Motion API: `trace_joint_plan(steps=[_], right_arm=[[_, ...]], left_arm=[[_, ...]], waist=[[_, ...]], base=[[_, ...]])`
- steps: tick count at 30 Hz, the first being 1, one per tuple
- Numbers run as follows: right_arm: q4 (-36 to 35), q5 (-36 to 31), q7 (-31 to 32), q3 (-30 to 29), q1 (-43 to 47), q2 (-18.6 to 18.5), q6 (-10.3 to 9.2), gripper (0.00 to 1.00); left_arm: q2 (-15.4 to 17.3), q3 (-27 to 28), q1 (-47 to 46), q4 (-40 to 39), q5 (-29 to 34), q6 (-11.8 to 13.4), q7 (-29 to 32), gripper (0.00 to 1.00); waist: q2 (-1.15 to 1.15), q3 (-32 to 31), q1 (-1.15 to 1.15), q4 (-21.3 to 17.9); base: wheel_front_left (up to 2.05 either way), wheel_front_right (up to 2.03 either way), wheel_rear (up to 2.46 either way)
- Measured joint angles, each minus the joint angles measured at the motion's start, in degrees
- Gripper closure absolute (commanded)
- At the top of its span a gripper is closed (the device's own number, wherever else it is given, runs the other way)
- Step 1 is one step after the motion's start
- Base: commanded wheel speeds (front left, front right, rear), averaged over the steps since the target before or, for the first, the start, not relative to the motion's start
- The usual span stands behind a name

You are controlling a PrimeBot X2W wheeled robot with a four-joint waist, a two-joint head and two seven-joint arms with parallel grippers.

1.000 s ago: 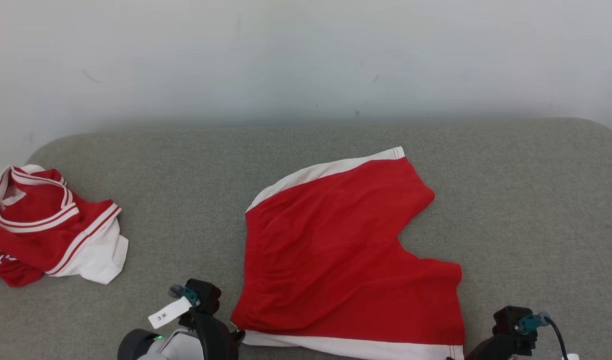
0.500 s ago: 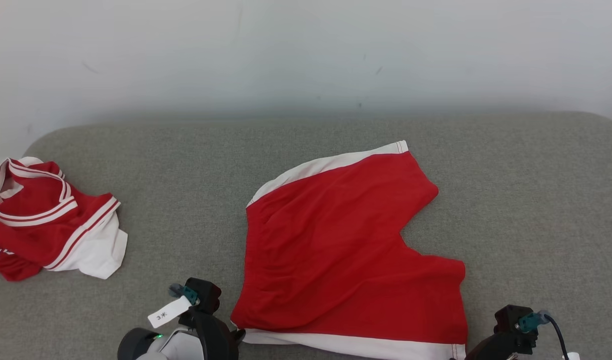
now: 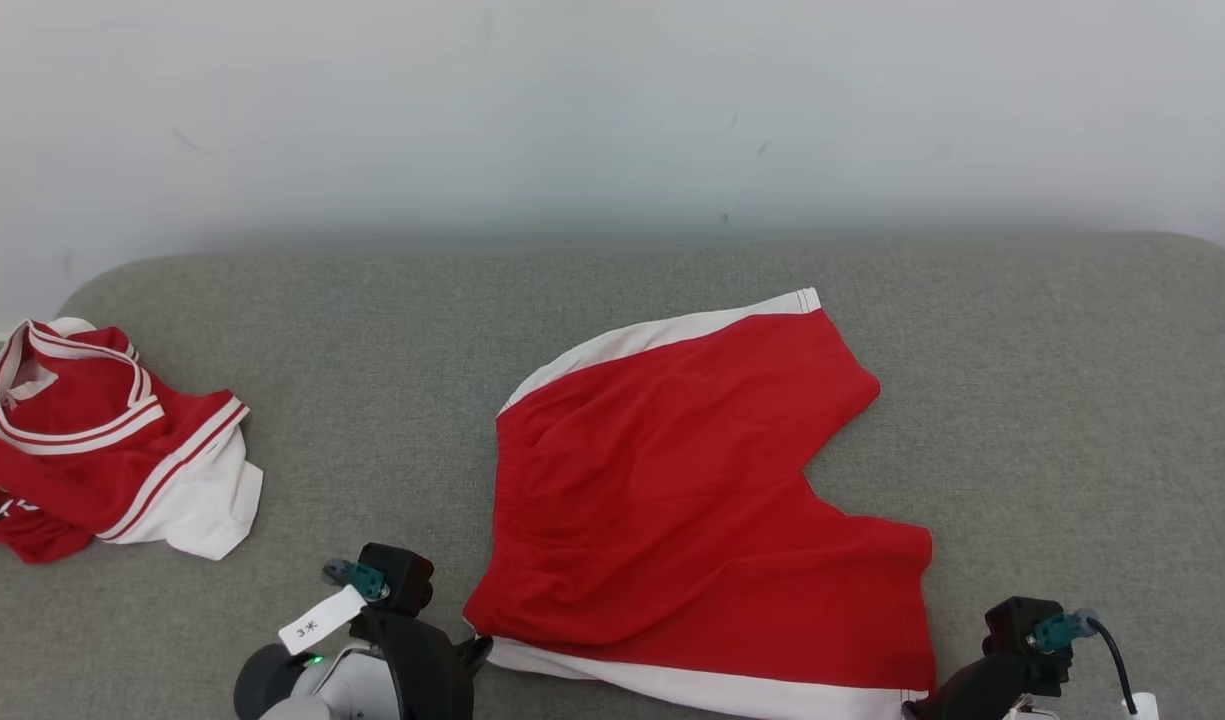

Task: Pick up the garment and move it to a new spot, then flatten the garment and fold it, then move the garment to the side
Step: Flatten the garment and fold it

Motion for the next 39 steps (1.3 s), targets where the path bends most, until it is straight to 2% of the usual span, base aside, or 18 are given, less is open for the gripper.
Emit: trace_joint_plan(steps=[1, 6, 11, 18, 27, 31, 39], right_arm=[[-0.6, 0.0, 0.0, 0.2, 0.2, 0.0, 0.0, 1.0], [-3.0, 0.1, 1.1, 1.2, 3.3, -0.1, 0.78, 1.0], [-6.5, 1.6, 3.0, 0.9, 7.5, -1.3, 2.15, 1.0], [-12.8, 2.5, 3.2, -2.0, 10.0, -2.7, 2.42, 1.0], [-15.4, 4.3, 4.1, -4.3, 1.4, -5.3, 3.21, 1.0], [-14.3, 5.2, 5.7, -4.5, -4.2, -7.1, 4.19, 1.0], [-10.7, 5.3, 7.6, -5.4, -15.4, -9.5, 4.6, 1.0]], left_arm=[[0.0, 0.1, 0.0, -0.4, 0.0, 0.0, -0.3, 1.0], [0.4, -0.1, 0.7, -2.3, 0.0, 0.0, -0.8, 1.0], [2.8, -0.4, 3.5, -3.9, 0.1, 0.0, -1.3, 1.0], [3.9, 0.0, 6.7, -7.8, 0.1, 0.7, -2.4, 1.0], [-0.1, 1.4, 4.7, -10.8, 0.1, 4.2, -3.3, 1.0], [-0.9, 1.5, 1.4, -11.0, 1.2, 6.0, -3.2, 1.0], [-4.0, 1.9, -4.4, -10.4, 1.8, 7.9, -1.4, 1.0]], waist=[[0.0, -0.1, 0.0, 0.0], [0.0, -0.7, 0.0, 0.1], [0.0, -1.4, 0.0, 0.3], [0.0, -2.2, -0.01, 0.6], [0.0, -1.7, -0.01, 1.8], [0.0, -0.7, -0.01, 2.6], [0.0, 1.9, 0.0, 4.8]], base=[[0.0, 0.0, 0.0], [0.0, 0.0, 0.0], [0.0, 0.0, 0.0], [0.0, 0.0, 0.0], [0.0, 0.0, 0.0], [0.0, 0.0, 0.0], [0.0, 0.0, 0.0]])
